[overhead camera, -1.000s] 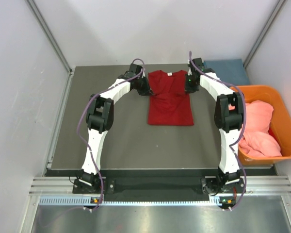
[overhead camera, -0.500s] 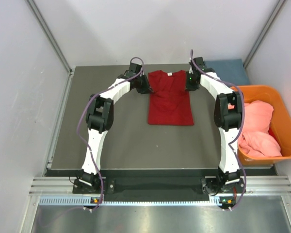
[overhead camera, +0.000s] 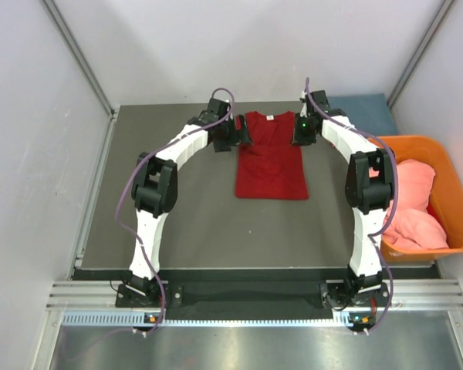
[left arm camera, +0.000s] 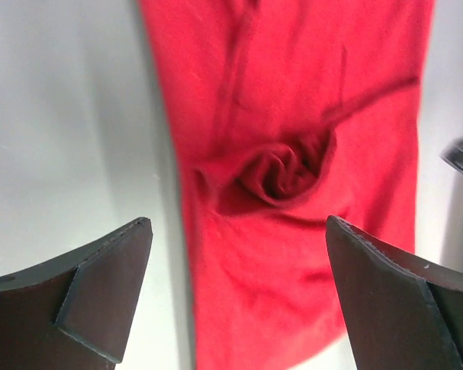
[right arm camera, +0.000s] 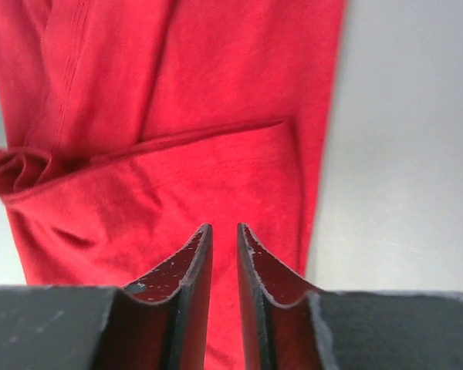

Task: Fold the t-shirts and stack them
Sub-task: Fold the tshirt

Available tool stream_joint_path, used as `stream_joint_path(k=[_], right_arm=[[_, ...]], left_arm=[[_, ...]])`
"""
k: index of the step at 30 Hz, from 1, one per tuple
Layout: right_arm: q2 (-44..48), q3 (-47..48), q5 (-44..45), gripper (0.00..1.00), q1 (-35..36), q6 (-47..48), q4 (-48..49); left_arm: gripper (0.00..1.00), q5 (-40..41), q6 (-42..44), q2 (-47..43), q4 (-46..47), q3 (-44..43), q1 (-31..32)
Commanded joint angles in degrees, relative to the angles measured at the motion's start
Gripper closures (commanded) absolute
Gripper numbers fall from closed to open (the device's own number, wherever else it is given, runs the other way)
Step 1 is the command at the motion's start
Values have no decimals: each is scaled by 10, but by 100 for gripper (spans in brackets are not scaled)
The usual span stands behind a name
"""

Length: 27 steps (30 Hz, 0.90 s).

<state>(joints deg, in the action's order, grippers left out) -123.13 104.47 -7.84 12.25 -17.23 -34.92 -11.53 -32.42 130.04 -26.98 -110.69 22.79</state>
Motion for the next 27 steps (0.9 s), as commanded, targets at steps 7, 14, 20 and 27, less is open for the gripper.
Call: stream_joint_path(k=[7, 14, 20, 27], right_arm=[[-51, 56, -3, 76, -5, 84, 1], [-82, 94, 10, 70, -12, 121, -7], [-105, 126, 7, 68, -18, 140, -12], [-127, 152, 5, 66, -21, 145, -17]], left_arm=[[39, -77, 47, -64, 40, 29, -1], [100, -130, 30, -56, 63, 43, -2], [100, -159, 14, -26, 81, 44, 0], [100, -153, 5, -1, 93, 36, 1]])
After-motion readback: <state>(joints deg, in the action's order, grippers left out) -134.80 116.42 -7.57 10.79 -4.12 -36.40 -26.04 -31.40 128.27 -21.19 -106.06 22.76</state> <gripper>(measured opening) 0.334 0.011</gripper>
